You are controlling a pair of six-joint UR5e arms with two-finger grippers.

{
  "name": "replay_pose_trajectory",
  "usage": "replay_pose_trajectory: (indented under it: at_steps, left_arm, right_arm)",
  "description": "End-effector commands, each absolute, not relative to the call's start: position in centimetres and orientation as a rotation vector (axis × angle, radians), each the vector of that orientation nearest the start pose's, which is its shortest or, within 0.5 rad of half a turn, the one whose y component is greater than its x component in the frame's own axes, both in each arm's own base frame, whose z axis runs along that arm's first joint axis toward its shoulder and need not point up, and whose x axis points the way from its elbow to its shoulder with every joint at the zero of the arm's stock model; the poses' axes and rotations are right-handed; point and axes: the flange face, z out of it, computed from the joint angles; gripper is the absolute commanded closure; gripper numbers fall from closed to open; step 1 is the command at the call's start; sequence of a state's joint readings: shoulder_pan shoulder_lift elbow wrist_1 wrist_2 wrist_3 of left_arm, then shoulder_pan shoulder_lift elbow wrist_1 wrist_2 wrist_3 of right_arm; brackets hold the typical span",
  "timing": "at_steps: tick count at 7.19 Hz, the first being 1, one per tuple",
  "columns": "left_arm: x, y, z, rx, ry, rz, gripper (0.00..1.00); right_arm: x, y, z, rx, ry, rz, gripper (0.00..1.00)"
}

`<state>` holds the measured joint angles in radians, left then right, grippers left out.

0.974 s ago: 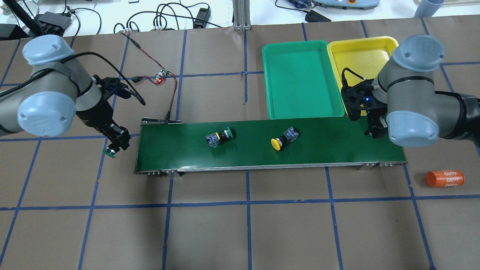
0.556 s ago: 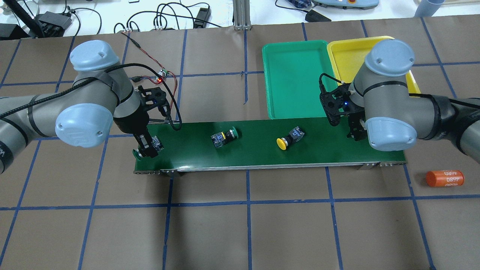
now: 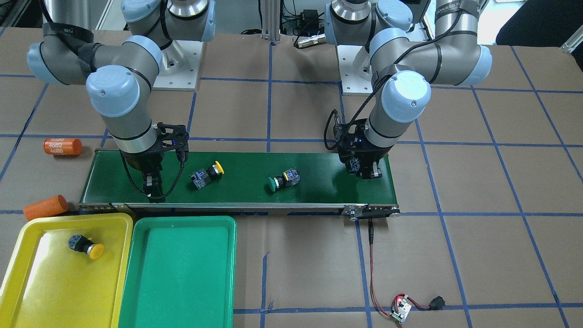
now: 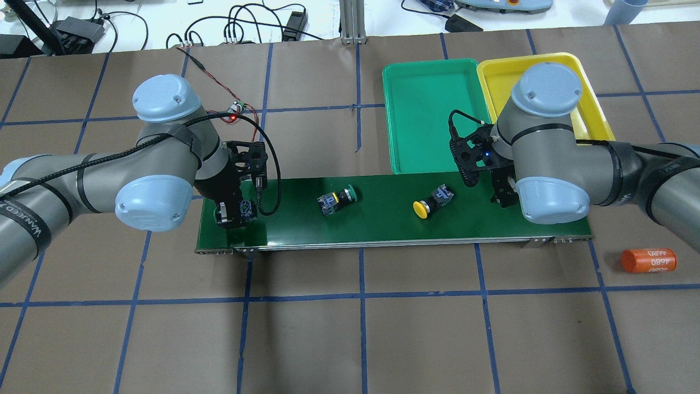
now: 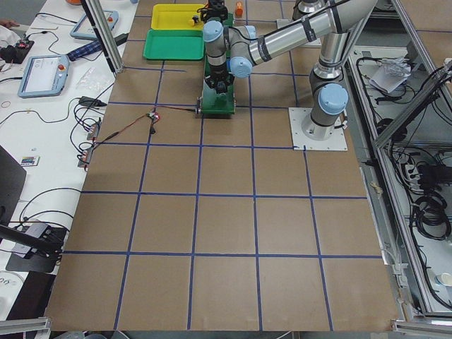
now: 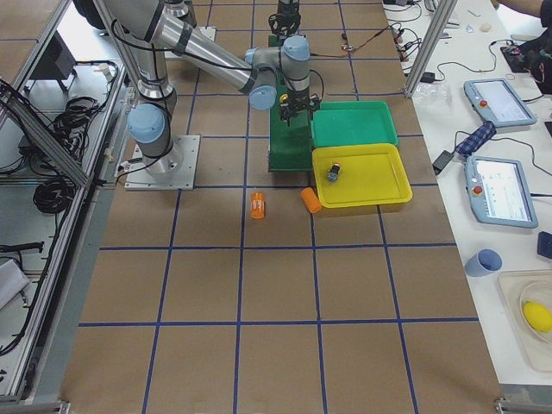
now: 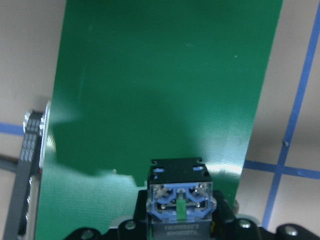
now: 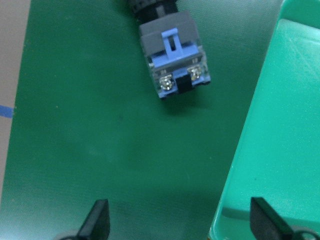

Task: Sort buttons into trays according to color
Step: 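Carry a green button onto the belt while the right gripper grasps a yellow button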

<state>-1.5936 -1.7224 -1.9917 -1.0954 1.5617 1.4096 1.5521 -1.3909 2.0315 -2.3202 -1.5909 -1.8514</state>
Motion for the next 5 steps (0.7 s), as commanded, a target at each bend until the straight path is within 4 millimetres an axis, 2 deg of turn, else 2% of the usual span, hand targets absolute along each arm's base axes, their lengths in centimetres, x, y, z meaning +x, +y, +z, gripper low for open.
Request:
replay_pose_trajectory:
  at_steps: [1,2,3,4,5]
  left_arm:
    - [-15.5,-48.0,25.9,2.131,2.405,0.048,0.55]
    - [-15.6,-48.5,26.5,2.130,2.409,0.014,0.34]
    - [-15.6,-48.9,26.5,2.126,2.411,-0.008,0.19]
    - [-15.7,-48.9,26.6,2.123,2.418,-0.017,0.09]
    - [-15.7,-49.3,27.5,2.023,2.492,-0.043,0.05]
  right_arm:
    - [13.8,-50.0,25.8,-2.565,1.979,-0.086,0.00]
    - [14.9,-50.1,25.1,-2.570,1.964,-0.077,0.00]
    - [16.0,-49.8,24.4,-2.573,1.977,-0.068,0.00]
    - [17.1,-49.5,24.3,-2.571,1.982,-0.064,0.01]
    - [17.2,-49.6,24.6,-2.545,2.022,-0.069,0.13]
